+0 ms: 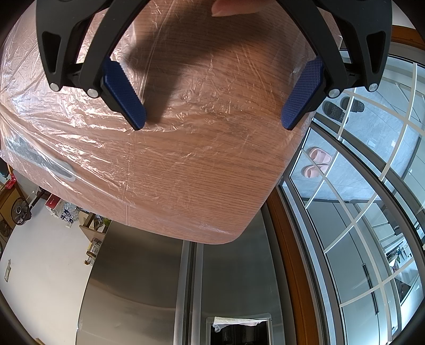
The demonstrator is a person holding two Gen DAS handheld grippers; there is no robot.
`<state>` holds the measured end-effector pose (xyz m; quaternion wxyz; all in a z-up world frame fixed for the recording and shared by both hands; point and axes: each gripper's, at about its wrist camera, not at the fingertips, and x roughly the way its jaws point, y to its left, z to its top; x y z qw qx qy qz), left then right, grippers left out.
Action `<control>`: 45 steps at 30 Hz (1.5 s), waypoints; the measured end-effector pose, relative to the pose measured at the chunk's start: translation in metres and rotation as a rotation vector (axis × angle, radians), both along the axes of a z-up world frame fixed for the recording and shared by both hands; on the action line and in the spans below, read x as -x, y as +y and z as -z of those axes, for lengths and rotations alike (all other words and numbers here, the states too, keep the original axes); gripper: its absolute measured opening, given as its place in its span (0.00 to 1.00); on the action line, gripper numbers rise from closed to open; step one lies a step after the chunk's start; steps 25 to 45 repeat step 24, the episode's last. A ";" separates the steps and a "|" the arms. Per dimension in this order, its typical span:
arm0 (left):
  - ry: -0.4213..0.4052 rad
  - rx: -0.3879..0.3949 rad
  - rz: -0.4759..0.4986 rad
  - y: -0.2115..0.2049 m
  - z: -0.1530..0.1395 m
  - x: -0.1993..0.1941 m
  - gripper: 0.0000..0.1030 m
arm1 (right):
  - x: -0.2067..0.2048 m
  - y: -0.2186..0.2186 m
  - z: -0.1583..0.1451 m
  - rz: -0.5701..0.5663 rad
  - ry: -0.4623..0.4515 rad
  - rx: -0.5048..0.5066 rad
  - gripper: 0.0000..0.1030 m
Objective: Collect trash
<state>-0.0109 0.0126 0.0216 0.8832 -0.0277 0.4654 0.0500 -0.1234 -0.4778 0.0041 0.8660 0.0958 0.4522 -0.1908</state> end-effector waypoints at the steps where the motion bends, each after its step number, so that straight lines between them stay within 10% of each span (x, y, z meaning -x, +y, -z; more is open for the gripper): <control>1: 0.000 0.000 0.000 0.000 0.000 0.000 0.99 | 0.000 0.000 0.000 0.000 0.000 0.000 0.96; 45: 0.000 0.001 -0.003 -0.001 0.000 -0.001 0.99 | 0.000 -0.001 0.000 0.000 0.000 0.000 0.96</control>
